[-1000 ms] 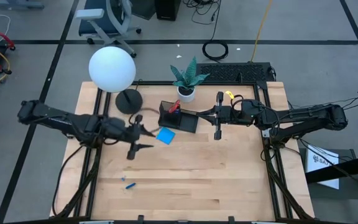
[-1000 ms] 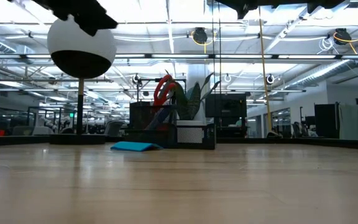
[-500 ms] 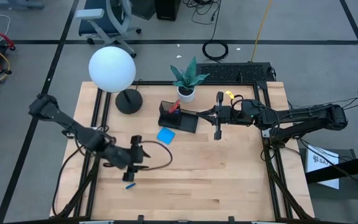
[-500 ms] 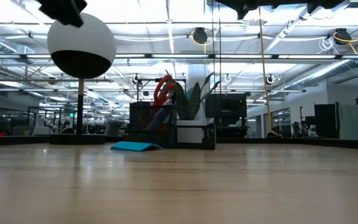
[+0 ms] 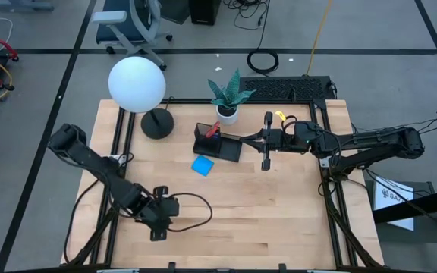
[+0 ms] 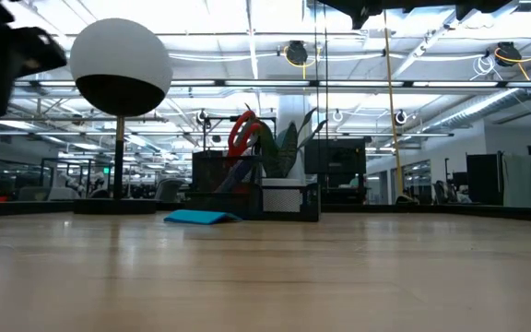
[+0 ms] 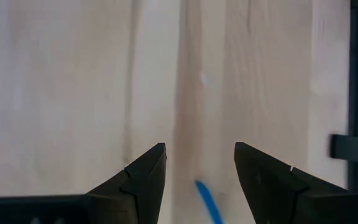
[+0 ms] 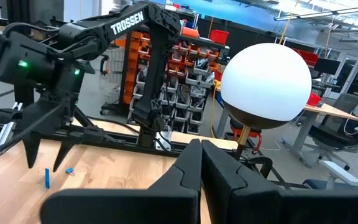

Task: Pick and place office supplies into organizer
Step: Put the blue eraser into the desk organizer

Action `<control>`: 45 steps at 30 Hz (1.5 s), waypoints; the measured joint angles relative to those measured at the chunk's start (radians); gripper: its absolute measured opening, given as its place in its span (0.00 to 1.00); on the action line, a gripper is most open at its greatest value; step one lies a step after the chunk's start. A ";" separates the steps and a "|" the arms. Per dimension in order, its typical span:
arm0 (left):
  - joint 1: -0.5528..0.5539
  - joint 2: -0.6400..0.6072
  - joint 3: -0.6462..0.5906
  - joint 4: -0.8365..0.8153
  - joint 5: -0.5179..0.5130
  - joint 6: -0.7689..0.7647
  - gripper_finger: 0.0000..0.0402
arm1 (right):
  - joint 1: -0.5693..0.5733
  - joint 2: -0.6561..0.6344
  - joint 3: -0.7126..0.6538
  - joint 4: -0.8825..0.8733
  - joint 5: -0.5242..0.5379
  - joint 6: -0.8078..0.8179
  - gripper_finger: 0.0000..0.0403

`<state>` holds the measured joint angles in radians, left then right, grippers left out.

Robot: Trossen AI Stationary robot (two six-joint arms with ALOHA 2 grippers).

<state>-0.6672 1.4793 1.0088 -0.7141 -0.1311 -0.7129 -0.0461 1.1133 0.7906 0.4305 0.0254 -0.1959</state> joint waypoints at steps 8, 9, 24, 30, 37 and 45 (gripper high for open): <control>-0.069 0.026 0.000 -0.004 0.036 -0.194 0.50 | 0.000 0.000 0.000 -0.002 0.000 0.000 0.00; -0.077 0.026 0.000 -0.007 0.036 -0.215 0.50 | 0.000 0.000 0.000 -0.001 0.000 0.001 0.00; -0.111 0.119 0.000 -0.071 0.108 -0.361 0.50 | 0.000 0.000 0.000 -0.007 0.000 0.019 0.00; -0.112 0.193 0.000 -0.081 0.192 -0.359 0.50 | 0.000 0.000 0.000 -0.012 0.000 0.020 0.00; -0.111 0.225 0.000 -0.079 0.158 -0.345 0.50 | 0.000 0.000 0.000 -0.013 0.000 0.020 0.00; -0.104 0.305 0.005 -0.073 0.182 -0.308 0.50 | 0.000 0.000 0.000 -0.013 0.000 0.020 0.00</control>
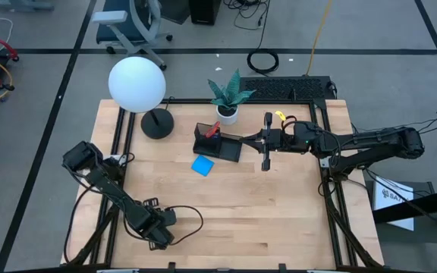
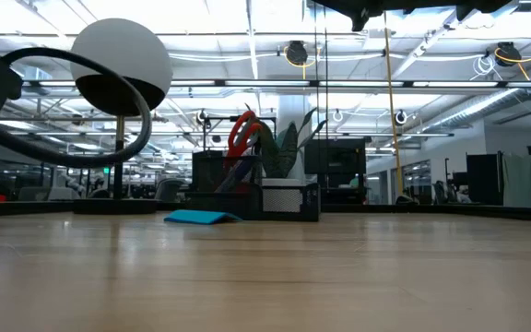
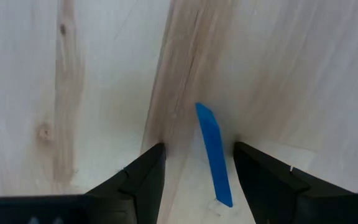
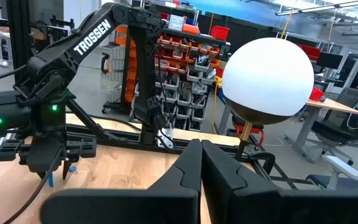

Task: Pick and place office supplies into organizer
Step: Put the blue eraser into the desk organizer

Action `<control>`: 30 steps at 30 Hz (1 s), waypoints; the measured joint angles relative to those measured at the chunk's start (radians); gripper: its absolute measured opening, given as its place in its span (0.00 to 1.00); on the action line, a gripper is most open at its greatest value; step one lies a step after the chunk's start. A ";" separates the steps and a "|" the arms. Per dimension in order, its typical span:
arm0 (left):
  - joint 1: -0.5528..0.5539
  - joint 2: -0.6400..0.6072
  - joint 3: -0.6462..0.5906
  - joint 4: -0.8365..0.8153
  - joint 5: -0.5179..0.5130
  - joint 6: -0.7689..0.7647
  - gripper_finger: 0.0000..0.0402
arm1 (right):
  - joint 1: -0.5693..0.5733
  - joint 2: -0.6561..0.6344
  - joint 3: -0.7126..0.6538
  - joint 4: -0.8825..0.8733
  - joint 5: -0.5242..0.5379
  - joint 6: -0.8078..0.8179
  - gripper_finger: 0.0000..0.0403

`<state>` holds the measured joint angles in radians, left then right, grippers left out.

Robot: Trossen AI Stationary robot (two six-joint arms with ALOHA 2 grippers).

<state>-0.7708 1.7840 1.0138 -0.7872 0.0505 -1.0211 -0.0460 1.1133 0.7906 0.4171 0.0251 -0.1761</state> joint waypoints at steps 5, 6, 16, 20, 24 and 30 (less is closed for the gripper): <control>0.012 0.003 -0.001 0.000 0.001 0.002 0.48 | 0.000 0.000 0.000 -0.001 0.000 0.000 0.00; 0.014 -0.001 -0.002 -0.001 0.001 0.002 0.46 | 0.000 0.000 0.000 -0.001 0.000 0.000 0.00; 0.037 -0.002 -0.004 -0.011 0.001 0.051 0.06 | 0.000 0.000 0.000 -0.003 0.000 0.000 0.00; 0.044 -0.001 -0.004 -0.019 -0.001 0.055 0.06 | 0.000 0.000 0.000 -0.003 0.000 0.000 0.00; 0.053 -0.002 -0.004 -0.019 -0.006 0.081 0.05 | 0.000 0.000 0.000 -0.003 0.000 0.000 0.00; 0.076 -0.033 -0.010 -0.016 -0.091 0.143 0.05 | 0.000 0.000 0.000 -0.003 0.000 0.000 0.00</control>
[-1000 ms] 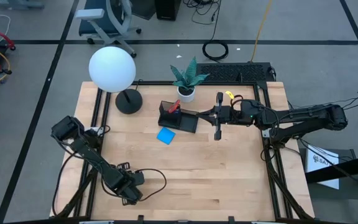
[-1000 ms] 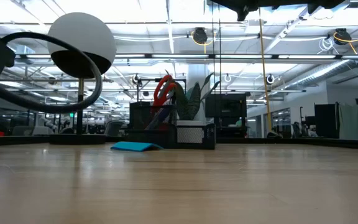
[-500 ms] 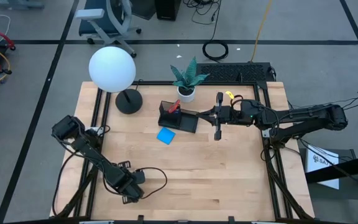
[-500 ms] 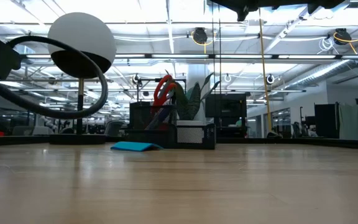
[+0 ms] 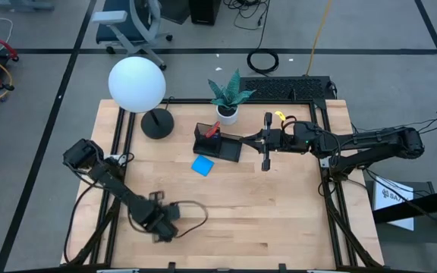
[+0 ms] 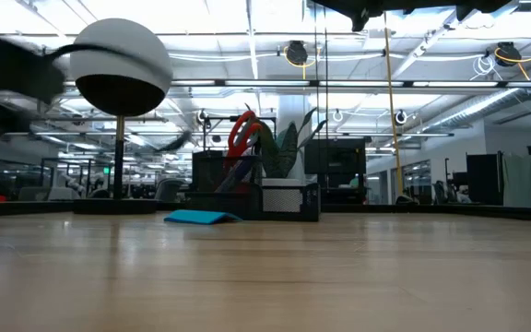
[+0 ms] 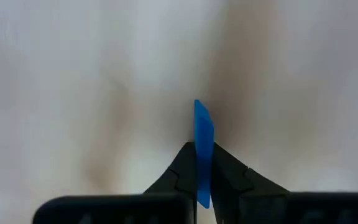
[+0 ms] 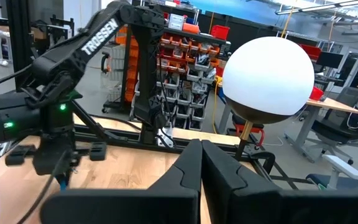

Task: Pick and place office supplies into organizer
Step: Put the blue eraser into the desk organizer

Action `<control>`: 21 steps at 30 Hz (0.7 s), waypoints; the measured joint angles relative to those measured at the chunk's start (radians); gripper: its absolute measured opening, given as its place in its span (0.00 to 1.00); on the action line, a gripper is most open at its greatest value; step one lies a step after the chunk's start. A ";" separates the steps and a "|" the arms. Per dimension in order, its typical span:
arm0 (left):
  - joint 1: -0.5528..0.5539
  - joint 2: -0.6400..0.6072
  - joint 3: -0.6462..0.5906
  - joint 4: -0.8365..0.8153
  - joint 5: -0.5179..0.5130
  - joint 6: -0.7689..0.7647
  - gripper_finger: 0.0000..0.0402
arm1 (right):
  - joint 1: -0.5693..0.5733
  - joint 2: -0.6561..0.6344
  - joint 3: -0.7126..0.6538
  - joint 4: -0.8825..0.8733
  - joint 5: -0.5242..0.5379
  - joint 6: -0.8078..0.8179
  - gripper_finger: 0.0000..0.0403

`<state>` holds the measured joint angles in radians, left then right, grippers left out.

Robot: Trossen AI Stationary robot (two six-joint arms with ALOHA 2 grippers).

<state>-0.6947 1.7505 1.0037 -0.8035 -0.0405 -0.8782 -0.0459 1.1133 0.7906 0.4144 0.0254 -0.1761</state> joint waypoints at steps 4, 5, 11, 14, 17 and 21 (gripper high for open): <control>0.036 -0.053 0.000 0.009 -0.117 0.047 0.05 | 0.000 0.000 0.000 0.000 0.000 0.000 0.00; 0.044 -0.066 0.000 0.009 -0.122 0.065 0.05 | 0.000 0.000 0.000 0.000 0.000 0.000 0.00; 0.127 -0.138 0.001 0.056 -0.250 0.217 0.05 | 0.000 0.000 0.000 0.000 0.000 0.000 0.00; 0.176 -0.162 0.002 0.094 -0.292 0.302 0.05 | 0.000 0.000 0.000 0.000 0.000 0.000 0.00; 0.230 -0.175 0.002 0.125 -0.326 0.396 0.05 | 0.000 0.000 0.000 0.000 0.000 0.000 0.00; 0.307 -0.181 0.002 0.169 -0.351 0.510 0.05 | 0.001 0.000 0.000 0.000 0.000 0.007 0.00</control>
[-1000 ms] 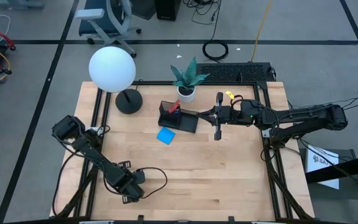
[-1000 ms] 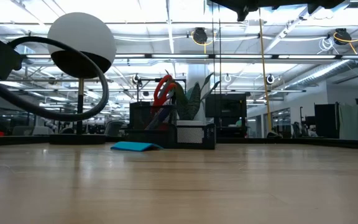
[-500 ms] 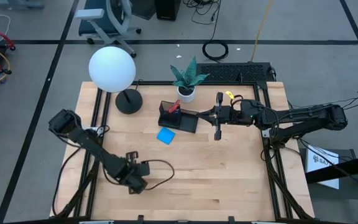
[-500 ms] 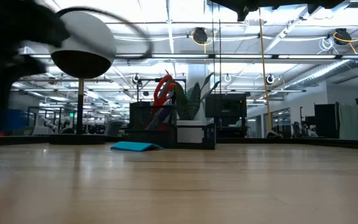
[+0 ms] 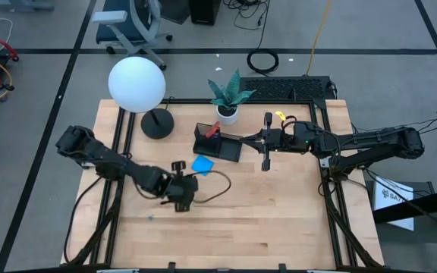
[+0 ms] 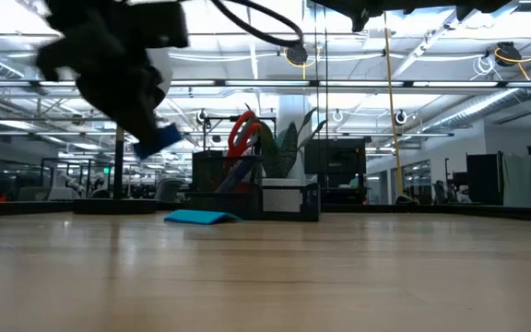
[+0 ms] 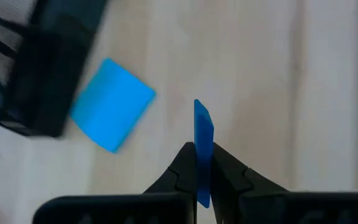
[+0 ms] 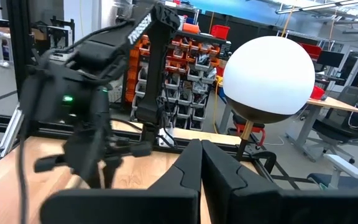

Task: Pick and place office supplies into organizer
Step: Put the blue eraser into the desk organizer

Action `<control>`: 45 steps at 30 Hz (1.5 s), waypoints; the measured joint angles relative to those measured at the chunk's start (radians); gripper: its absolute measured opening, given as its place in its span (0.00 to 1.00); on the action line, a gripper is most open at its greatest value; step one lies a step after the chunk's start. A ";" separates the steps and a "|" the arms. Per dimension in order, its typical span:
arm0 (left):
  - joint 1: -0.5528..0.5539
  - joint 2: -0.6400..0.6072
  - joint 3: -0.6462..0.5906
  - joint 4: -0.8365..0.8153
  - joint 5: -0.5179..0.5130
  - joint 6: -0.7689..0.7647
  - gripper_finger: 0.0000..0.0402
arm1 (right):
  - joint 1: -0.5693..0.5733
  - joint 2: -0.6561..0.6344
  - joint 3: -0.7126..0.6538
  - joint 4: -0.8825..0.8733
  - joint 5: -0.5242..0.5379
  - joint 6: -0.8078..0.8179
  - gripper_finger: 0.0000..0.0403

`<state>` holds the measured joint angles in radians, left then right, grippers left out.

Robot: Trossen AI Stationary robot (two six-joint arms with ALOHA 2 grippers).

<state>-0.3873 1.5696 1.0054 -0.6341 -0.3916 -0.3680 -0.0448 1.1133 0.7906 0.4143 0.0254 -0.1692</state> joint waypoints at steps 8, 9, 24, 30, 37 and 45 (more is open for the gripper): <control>0.178 0.000 0.001 0.119 0.008 0.198 0.05 | 0.000 0.000 0.000 0.000 0.000 0.000 0.00; 0.198 0.000 0.001 0.130 0.019 0.217 0.05 | 0.000 0.000 0.000 0.000 0.000 0.000 0.00; 0.433 0.000 0.002 0.236 0.134 0.382 0.05 | 0.000 0.000 0.000 0.000 0.000 -0.003 0.00; 0.503 0.000 0.002 0.237 0.140 0.399 0.05 | 0.000 0.000 0.000 0.000 0.000 -0.003 0.00; 0.586 -0.001 0.002 0.241 0.201 0.434 0.05 | 0.000 0.000 0.000 -0.001 0.000 -0.003 0.00; 0.618 0.009 0.003 0.242 0.209 0.435 0.05 | 0.001 0.000 0.000 -0.001 0.000 -0.011 0.00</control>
<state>0.2307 1.5783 1.0080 -0.3925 -0.1822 0.0666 -0.0442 1.1133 0.7906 0.4137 0.0250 -0.1802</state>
